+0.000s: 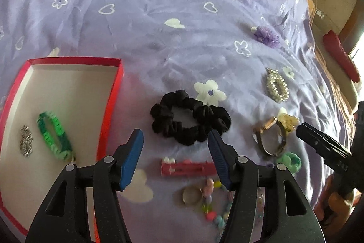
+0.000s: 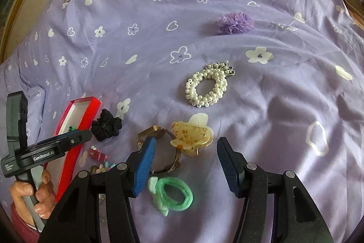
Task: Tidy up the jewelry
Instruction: 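Grasp the black scrunchie with the left tool while the right grasps the yellow clip, then carry scrunchie and yellow clip into the red box and release both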
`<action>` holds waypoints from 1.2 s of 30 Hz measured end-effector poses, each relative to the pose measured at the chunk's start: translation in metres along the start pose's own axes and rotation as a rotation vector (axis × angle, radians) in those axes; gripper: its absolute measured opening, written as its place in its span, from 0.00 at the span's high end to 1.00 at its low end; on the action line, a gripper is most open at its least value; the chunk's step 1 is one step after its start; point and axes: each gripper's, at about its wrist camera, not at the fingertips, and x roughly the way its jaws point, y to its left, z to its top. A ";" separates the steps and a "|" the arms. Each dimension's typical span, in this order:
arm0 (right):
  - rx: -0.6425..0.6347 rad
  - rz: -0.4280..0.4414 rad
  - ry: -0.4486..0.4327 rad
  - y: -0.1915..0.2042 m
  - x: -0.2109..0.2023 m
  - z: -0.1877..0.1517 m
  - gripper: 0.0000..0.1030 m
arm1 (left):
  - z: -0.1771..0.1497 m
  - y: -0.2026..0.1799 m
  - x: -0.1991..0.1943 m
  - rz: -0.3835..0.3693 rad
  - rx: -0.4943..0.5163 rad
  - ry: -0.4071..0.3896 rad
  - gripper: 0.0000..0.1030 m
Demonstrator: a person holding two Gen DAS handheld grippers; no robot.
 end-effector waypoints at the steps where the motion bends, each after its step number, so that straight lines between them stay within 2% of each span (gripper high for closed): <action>1: 0.004 0.000 0.003 -0.002 0.003 0.001 0.44 | 0.002 0.000 0.006 0.009 -0.001 0.009 0.44; 5: 0.015 0.003 0.013 -0.006 0.014 0.002 0.44 | 0.008 0.000 0.024 0.038 -0.001 0.028 0.44; 8: 0.017 0.009 0.021 -0.007 0.020 0.002 0.46 | 0.009 -0.001 0.035 0.031 0.008 0.044 0.49; 9: 0.010 0.006 0.021 -0.006 0.021 0.001 0.49 | 0.009 -0.003 0.038 0.028 0.021 0.045 0.56; 10: 0.007 0.003 0.022 -0.006 0.022 0.001 0.60 | 0.009 -0.005 0.039 0.030 0.034 0.043 0.60; 11: 0.007 0.008 0.021 -0.006 0.022 0.000 0.65 | 0.008 -0.007 0.039 0.031 0.047 0.039 0.72; 12: 0.006 0.010 0.015 -0.006 0.021 0.000 0.66 | 0.009 -0.009 0.039 0.022 0.060 0.037 0.84; 13: -0.002 0.004 0.006 -0.005 0.020 0.000 0.66 | 0.009 -0.011 0.038 0.005 0.068 0.036 0.88; 16: -0.007 0.001 -0.009 -0.003 0.014 0.000 0.66 | 0.007 -0.013 0.032 -0.005 0.080 0.019 0.90; 24: -0.013 0.033 -0.056 0.006 -0.013 0.002 0.66 | -0.005 -0.003 0.002 -0.046 0.034 -0.028 0.92; 36: -0.087 0.122 -0.033 0.061 -0.023 -0.014 0.66 | -0.036 0.023 -0.071 -0.062 -0.021 -0.131 0.92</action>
